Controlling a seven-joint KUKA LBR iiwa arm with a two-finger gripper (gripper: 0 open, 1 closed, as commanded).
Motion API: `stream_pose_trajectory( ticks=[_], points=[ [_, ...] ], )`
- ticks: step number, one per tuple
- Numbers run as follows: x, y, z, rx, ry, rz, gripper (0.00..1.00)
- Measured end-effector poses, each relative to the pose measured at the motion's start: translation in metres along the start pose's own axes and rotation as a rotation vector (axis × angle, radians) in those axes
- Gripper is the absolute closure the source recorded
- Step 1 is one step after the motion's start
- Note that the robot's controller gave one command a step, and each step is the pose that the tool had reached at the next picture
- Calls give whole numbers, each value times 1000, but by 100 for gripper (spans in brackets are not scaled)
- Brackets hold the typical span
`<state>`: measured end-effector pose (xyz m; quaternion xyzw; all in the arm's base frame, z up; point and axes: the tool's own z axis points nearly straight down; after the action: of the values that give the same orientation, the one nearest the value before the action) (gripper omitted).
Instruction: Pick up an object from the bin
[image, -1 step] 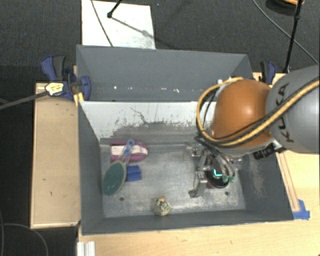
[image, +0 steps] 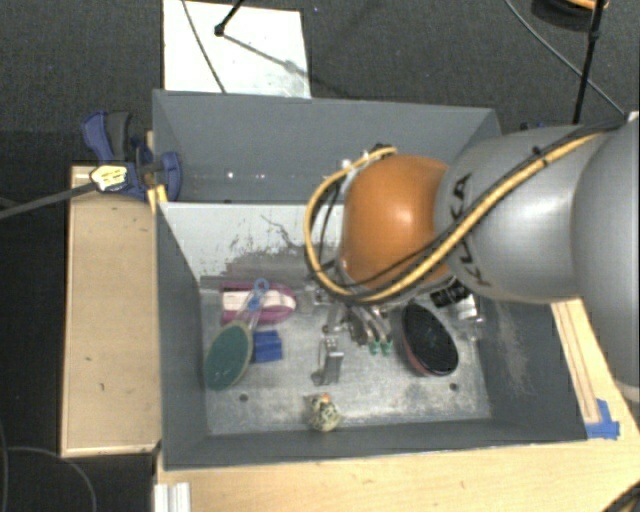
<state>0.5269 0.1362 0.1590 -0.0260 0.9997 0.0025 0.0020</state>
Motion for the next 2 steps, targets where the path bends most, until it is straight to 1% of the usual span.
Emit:
stream_pose_trajectory(
  ticks=[1,2],
  points=[
    [-40,76,81,-2,-17,-299,0],
    [-66,43,-26,4,-8,-413,0]
  ],
)
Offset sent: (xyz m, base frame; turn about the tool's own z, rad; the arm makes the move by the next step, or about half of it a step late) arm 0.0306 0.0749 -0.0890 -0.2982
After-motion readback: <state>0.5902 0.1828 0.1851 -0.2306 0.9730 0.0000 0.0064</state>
